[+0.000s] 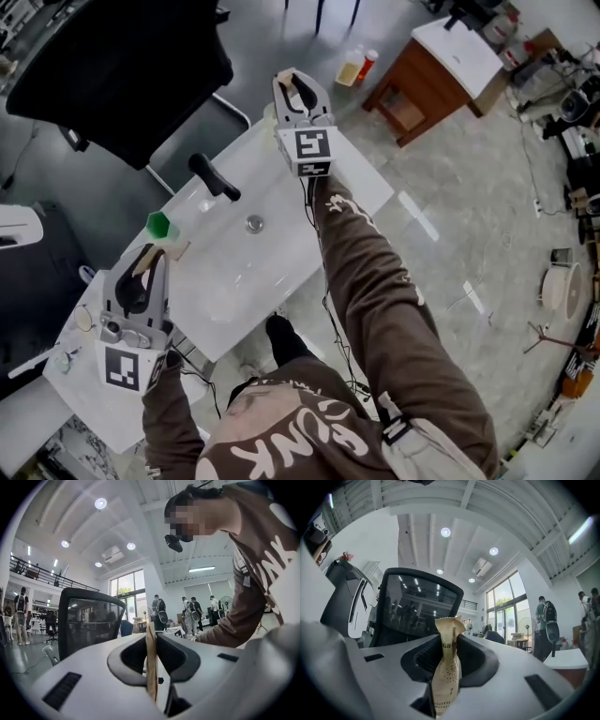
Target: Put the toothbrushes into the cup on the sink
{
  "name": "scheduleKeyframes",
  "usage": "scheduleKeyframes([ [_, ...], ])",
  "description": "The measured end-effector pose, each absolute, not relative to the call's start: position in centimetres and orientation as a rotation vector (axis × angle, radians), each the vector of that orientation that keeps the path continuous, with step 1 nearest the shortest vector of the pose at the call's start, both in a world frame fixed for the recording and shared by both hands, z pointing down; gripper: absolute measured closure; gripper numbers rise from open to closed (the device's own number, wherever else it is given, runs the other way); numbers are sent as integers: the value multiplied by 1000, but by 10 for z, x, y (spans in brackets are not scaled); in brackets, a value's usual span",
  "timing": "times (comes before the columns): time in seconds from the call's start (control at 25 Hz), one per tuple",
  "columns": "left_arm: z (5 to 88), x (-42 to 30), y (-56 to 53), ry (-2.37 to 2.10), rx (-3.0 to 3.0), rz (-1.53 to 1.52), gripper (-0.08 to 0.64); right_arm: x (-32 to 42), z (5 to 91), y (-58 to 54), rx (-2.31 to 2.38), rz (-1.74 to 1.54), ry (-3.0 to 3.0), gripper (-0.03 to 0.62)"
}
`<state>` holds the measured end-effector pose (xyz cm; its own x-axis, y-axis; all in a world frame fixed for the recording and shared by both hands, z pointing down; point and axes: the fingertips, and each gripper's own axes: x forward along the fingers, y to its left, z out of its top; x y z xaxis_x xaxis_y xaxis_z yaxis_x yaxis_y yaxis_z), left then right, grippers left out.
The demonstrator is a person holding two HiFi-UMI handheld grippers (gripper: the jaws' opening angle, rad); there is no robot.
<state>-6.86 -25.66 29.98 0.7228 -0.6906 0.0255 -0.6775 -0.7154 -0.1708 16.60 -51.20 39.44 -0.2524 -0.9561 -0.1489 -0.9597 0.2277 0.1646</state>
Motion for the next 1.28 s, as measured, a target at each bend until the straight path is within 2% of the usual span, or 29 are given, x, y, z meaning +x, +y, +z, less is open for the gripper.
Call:
scheduleKeyframes([
  [0.64, 307, -63, -275, 1125, -2775, -147, 500, 167, 481, -538, -1996, 214, 2477, 495],
  [0.96, 305, -64, -273, 1135, -2766, -151, 499, 169, 488, -535, -2000, 223, 2461, 484],
  [1.08, 303, -65, -271, 1135, -2764, -147, 500, 172, 477, -533, -1980, 230, 2444, 448],
  [1.28, 297, -69, -271, 1145, -2751, -126, 500, 166, 454, -522, -1912, 281, 2456, 329],
])
